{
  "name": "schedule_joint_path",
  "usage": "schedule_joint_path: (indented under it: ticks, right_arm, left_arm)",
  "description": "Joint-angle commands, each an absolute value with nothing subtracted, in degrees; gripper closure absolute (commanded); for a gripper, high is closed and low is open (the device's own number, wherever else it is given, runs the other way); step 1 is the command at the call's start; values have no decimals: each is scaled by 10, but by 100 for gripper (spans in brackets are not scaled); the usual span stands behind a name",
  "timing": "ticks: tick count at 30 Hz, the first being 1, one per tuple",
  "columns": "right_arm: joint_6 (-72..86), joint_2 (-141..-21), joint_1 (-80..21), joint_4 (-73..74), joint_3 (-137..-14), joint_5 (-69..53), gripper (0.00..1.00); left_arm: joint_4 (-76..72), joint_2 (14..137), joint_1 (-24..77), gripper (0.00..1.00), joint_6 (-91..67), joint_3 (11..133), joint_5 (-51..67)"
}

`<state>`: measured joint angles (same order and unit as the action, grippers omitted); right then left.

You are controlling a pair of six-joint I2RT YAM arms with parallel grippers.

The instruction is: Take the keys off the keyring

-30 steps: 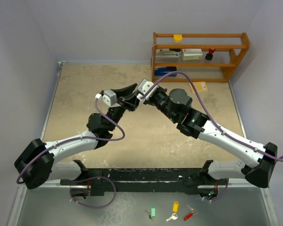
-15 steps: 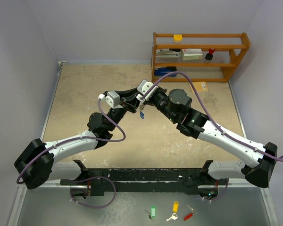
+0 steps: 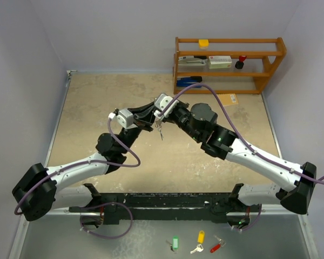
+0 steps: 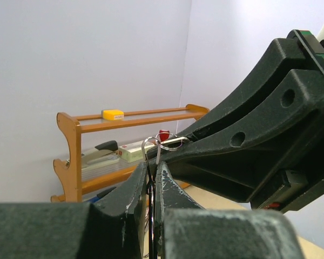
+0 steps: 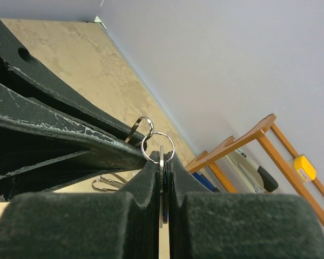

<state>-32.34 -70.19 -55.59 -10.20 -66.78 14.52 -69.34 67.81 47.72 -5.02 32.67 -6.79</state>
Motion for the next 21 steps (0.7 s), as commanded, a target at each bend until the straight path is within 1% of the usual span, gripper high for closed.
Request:
schedule_joint_path:
  ticks: [1, 4, 9, 15, 21]
  right_arm:
    - [-338, -694, -555, -127, -695, 176, 100]
    - [-350, -695, -555, -122, -708, 184, 100]
    - [-379, -697, -555, -95, -749, 187, 100]
    - [-422, -715, -555, -17, -816, 179, 100]
    - [-447, -713, -555, 56, -852, 167, 100]
  left_arm:
    - [-689, 649, 474, 100, -23, 336, -80]
    - [-631, 636, 474, 100, -12, 348, -76]
    - [-575, 626, 474, 100, 1, 352, -76]
    - [-504, 614, 473, 100, 24, 364, -36]
    - [-360, 587, 474, 100, 91, 395, 5]
